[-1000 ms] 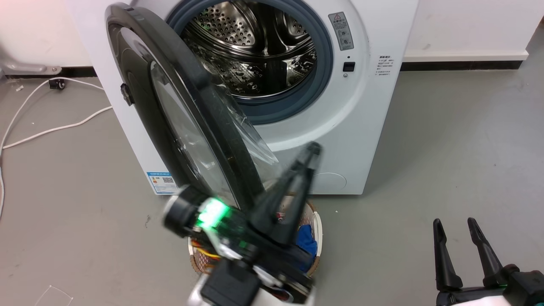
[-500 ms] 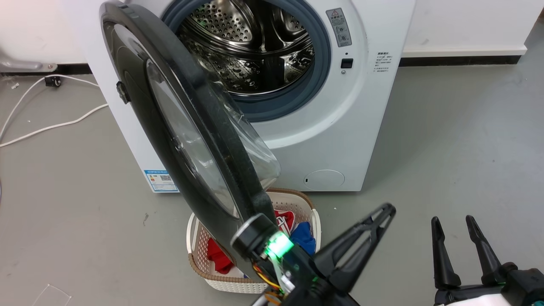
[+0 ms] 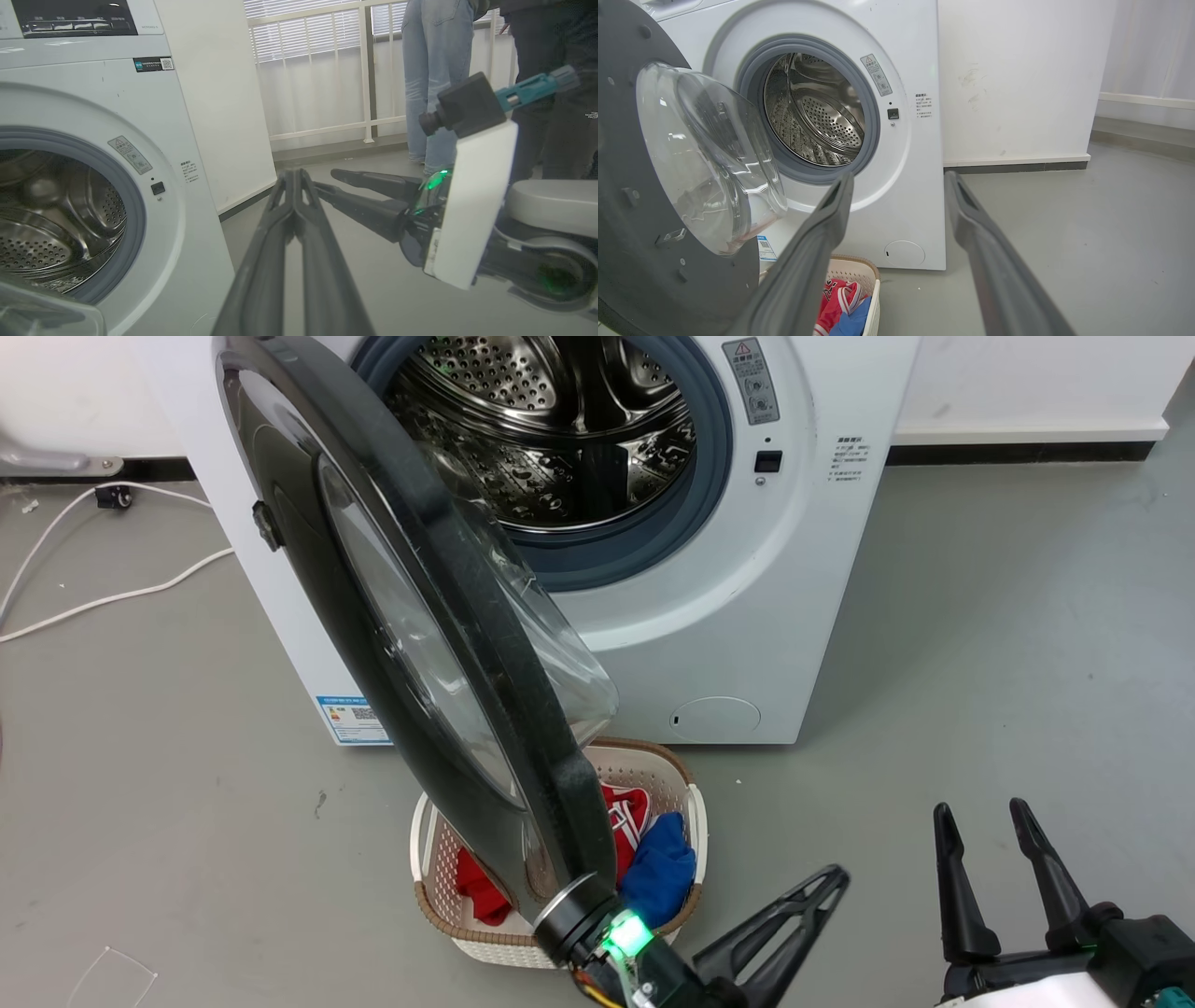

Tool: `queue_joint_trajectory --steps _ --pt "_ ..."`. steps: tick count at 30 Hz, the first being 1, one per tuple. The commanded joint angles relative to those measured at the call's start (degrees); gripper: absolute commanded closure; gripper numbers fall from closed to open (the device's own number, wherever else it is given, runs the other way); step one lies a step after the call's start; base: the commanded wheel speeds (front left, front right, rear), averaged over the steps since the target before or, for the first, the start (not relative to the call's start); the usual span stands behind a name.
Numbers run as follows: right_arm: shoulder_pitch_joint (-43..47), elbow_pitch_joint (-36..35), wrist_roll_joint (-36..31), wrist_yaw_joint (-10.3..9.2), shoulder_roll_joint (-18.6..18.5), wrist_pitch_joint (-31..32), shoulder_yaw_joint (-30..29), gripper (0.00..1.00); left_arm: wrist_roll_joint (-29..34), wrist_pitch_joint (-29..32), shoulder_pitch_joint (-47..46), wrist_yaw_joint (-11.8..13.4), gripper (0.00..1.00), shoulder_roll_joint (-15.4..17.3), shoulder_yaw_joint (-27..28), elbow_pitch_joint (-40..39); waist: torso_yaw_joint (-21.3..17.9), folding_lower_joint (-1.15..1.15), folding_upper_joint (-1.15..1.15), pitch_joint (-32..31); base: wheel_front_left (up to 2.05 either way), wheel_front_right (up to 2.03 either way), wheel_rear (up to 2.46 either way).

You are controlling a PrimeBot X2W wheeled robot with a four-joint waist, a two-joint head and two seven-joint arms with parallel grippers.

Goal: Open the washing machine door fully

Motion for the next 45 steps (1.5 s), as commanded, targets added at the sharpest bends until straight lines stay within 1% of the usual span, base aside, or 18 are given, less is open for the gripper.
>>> queue_joint_trajectory --steps 1,9,15,24,33,41,45 --pt "-0.5 0.2 -0.2 -0.01 0.2 -0.1 0.1 0.0 -0.4 -0.1 1.0 0.3 1.0 0.6 0.4 1.2 0.0 0.0 0.0 0.2 0.0 0.0 0.0" --pt "-1.3 0.5 -0.3 -0.01 0.2 -0.1 0.5 0.0 -1.7 -0.1 1.5 1.8 1.0 1.5 4.0 5.6 -0.1 0.0 0.0 1.0 0.0 0.0 0.0" --pt "-1.7 0.9 -0.4 -0.01 0.2 -0.1 0.9 0.0 -3.9 -0.1 0.3 2.3 1.0 1.5 9.1 8.0 -0.2 0.0 0.0 1.7 0.0 0.0 0.0" --pt "-1.5 1.7 0.2 0.0 0.2 -0.1 1.2 0.0 -4.3 -0.1 0.9 3.3 1.0 2.0 15.7 9.9 0.2 0.0 0.0 1.4 0.0 0.0 0.0" --pt "-0.5 2.3 0.7 -0.01 0.2 -0.1 1.6 0.0 -3.4 0.1 3.5 3.9 1.0 3.4 19.6 9.5 3.3 0.0 0.0 0.6 0.0 0.0 0.0" --pt "-0.4 2.8 1.3 -0.01 0.2 -0.1 1.4 0.0 -2.4 0.0 4.7 3.8 1.0 2.9 19.9 8.2 7.8 0.0 0.0 0.7 0.0 0.0 0.0" --pt "-1.0 2.8 1.5 -0.01 0.2 -0.1 1.6 0.0 -2.2 0.0 5.7 4.2 1.0 3.1 20.6 7.2 10.2 0.0 0.0 1.2 0.0 0.0 0.0"
